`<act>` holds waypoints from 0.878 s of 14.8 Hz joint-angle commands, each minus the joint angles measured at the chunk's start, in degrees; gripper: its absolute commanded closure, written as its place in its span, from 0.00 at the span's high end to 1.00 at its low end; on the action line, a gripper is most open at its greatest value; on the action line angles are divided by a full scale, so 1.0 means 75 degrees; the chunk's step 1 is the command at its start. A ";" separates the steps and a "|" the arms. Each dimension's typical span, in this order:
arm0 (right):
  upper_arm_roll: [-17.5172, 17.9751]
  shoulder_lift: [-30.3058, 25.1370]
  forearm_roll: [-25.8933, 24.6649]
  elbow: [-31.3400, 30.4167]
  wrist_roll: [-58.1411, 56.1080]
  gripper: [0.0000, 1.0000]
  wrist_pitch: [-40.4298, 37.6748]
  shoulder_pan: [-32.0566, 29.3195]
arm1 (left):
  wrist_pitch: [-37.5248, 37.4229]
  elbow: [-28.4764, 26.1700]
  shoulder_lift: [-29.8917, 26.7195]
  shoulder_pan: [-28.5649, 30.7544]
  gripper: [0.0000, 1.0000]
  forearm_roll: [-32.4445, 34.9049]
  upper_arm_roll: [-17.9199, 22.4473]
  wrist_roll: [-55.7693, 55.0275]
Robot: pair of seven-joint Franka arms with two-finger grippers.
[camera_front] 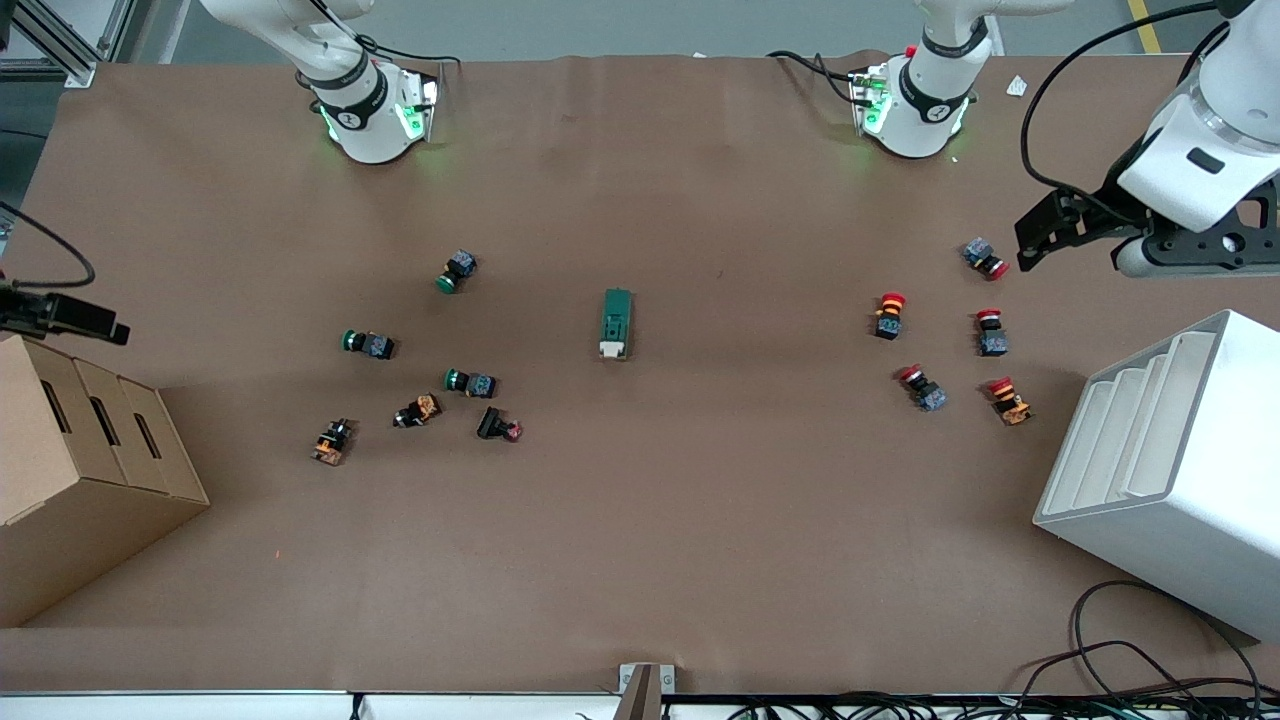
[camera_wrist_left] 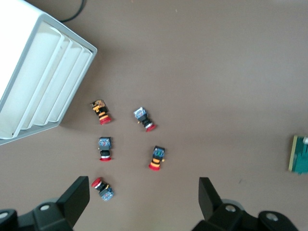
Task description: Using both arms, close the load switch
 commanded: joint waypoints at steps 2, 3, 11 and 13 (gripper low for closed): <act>0.0461 -0.0794 -0.0490 -0.0970 0.0409 1.00 0.0338 0.0045 | 0.0094 -0.0917 -0.0878 0.0002 1.00 -0.0124 0.0258 0.0649; 0.0472 -0.0864 -0.0490 -0.1040 0.0409 1.00 0.0338 0.0057 | 0.0117 -0.1023 -0.0983 -0.0045 1.00 -0.0089 0.0258 0.0649; 0.1116 -0.1789 -0.0666 -0.1825 0.0409 1.00 0.0362 -0.0340 | 0.0094 -0.0884 -0.0856 0.0071 1.00 -0.0206 0.0328 0.1012; 0.1129 -0.1872 -0.0666 -0.1837 0.0409 1.00 0.0303 -0.0365 | 0.0024 -0.0801 -0.0785 0.0072 1.00 -0.0240 0.0491 0.1036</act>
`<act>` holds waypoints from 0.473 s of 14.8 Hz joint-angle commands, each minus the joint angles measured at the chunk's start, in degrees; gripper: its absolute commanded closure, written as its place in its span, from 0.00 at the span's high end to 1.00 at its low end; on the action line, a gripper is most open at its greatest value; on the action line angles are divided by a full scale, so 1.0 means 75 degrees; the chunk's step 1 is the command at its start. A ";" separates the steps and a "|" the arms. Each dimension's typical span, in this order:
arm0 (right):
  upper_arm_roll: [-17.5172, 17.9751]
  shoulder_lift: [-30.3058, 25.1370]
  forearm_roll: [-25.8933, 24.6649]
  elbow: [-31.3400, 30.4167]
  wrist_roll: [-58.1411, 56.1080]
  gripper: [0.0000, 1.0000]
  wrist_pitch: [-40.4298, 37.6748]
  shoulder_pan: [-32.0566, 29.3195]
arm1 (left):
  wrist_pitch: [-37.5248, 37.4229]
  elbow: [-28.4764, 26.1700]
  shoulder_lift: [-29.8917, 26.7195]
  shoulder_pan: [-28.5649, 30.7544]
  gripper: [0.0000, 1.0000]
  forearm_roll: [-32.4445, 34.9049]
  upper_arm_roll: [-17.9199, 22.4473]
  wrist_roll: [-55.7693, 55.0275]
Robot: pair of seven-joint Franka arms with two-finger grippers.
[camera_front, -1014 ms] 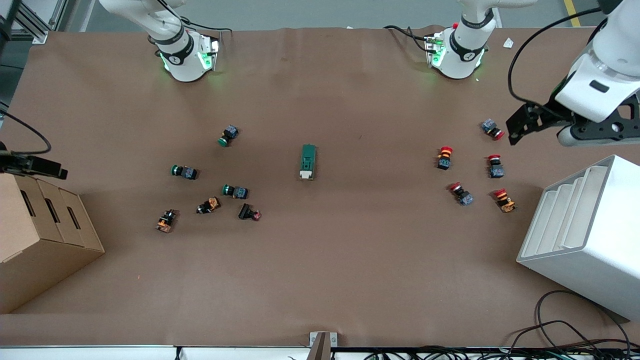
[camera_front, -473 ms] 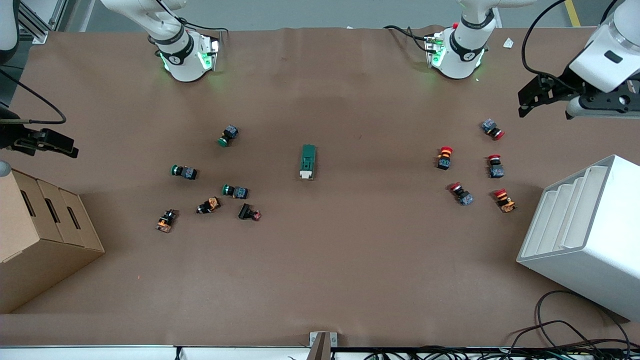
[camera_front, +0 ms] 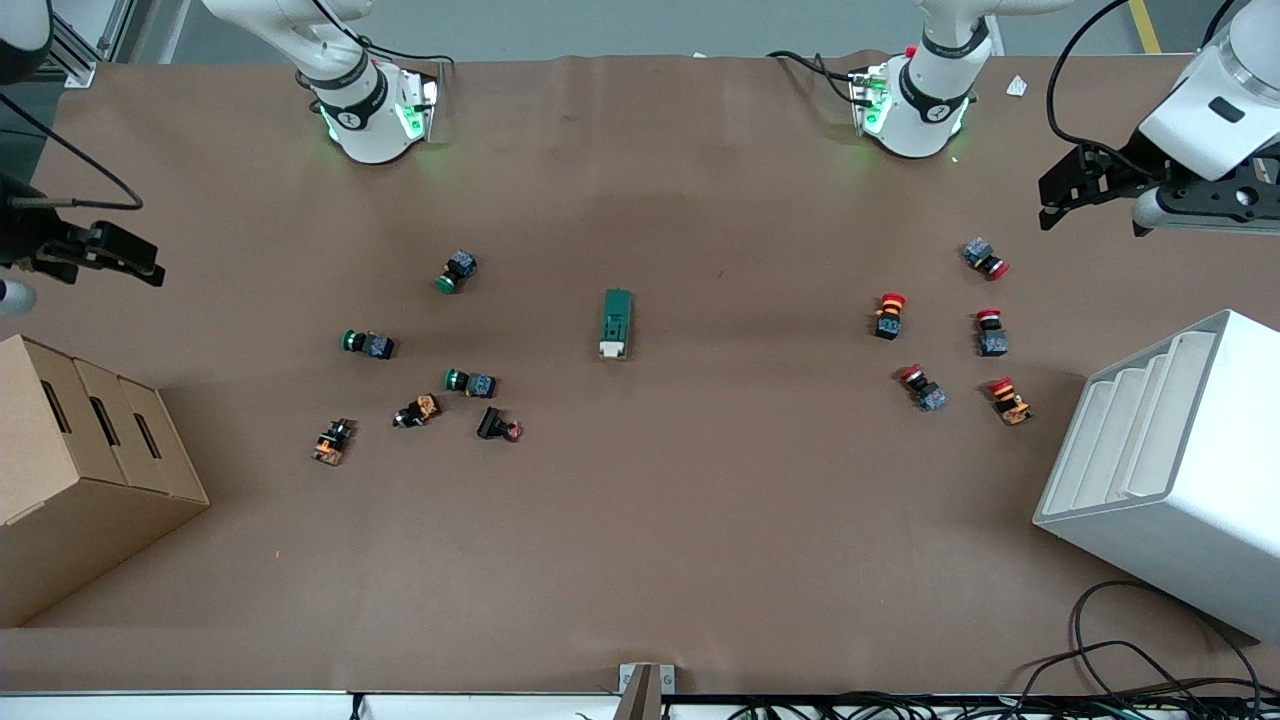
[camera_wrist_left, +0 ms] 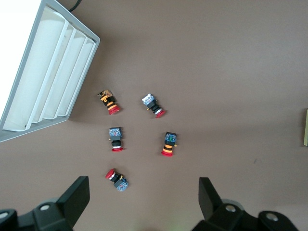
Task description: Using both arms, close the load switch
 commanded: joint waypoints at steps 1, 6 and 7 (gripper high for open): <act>0.0266 -0.0453 -0.0164 -0.0419 0.0100 1.00 0.0098 -0.0260 | -0.0052 0.0111 0.0034 0.0058 1.00 -0.0322 0.0137 0.0215; 0.0430 -0.0710 -0.0164 -0.0419 0.0100 1.00 -0.0077 -0.0318 | -0.0053 0.0252 0.0209 0.0047 1.00 -0.0347 0.0137 0.0192; 0.0430 -0.0746 -0.0164 -0.0419 0.0100 1.00 -0.0124 -0.0330 | -0.0053 0.0263 0.0209 0.0047 1.00 -0.0336 0.0137 0.0180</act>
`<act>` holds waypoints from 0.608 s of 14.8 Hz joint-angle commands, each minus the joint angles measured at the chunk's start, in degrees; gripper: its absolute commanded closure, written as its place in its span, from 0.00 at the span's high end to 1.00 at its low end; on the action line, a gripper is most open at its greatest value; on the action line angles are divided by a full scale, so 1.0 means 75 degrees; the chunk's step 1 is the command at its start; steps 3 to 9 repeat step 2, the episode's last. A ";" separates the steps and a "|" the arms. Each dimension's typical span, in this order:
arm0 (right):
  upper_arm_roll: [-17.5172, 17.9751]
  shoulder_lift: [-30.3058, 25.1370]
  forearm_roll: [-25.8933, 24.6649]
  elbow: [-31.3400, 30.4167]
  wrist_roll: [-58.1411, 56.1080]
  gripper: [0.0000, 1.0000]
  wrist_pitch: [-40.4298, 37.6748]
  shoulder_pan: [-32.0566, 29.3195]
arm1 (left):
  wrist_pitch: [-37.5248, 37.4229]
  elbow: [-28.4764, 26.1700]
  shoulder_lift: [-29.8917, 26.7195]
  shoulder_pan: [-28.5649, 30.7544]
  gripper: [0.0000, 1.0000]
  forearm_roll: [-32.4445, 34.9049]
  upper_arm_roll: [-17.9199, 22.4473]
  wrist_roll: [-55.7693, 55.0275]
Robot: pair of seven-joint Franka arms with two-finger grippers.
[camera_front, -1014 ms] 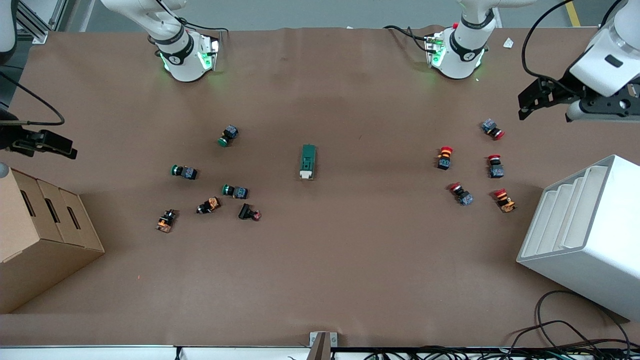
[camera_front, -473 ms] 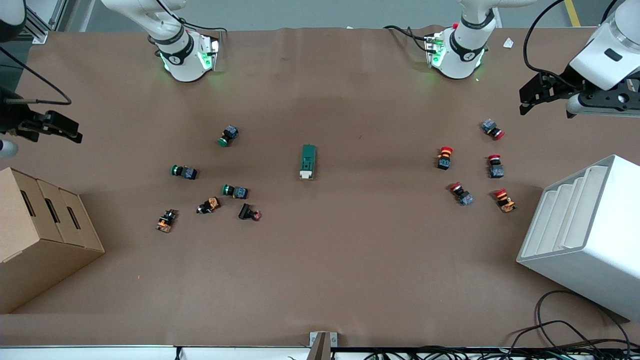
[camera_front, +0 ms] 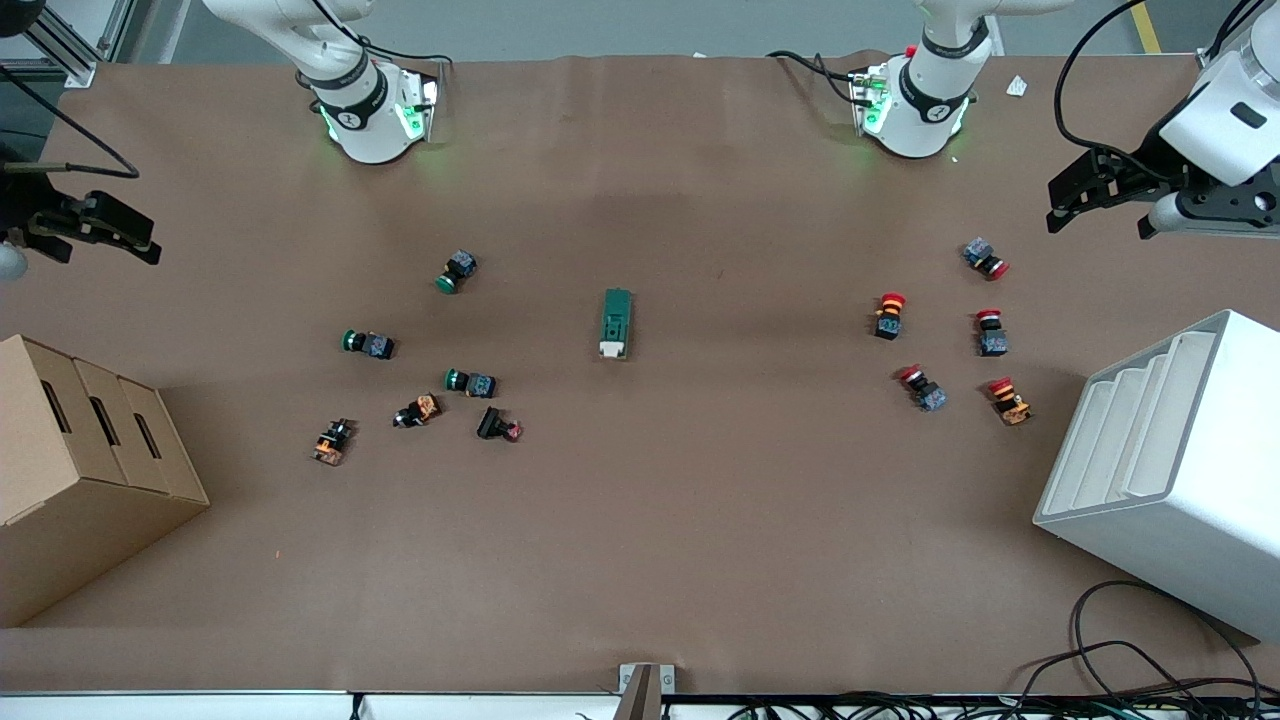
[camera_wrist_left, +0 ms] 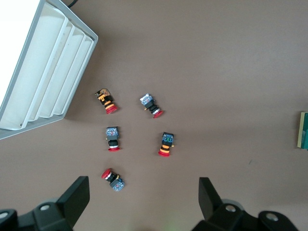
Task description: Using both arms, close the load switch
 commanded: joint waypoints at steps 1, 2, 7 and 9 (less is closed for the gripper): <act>0.0247 -0.0360 -0.0157 -0.0305 0.0099 1.00 -0.0020 -0.0267 | -0.0051 0.0230 0.0146 0.0042 1.00 -0.0133 -0.0006 0.0118; 0.0259 -0.0406 -0.0157 -0.0305 0.0099 1.00 -0.0055 -0.0279 | -0.0039 0.0322 0.0181 0.0007 1.00 -0.0122 -0.0006 0.0037; 0.0259 -0.0406 -0.0157 -0.0305 0.0099 1.00 -0.0055 -0.0279 | -0.0039 0.0322 0.0181 0.0007 1.00 -0.0122 -0.0006 0.0037; 0.0259 -0.0406 -0.0157 -0.0305 0.0099 1.00 -0.0055 -0.0279 | -0.0039 0.0322 0.0181 0.0007 1.00 -0.0122 -0.0006 0.0037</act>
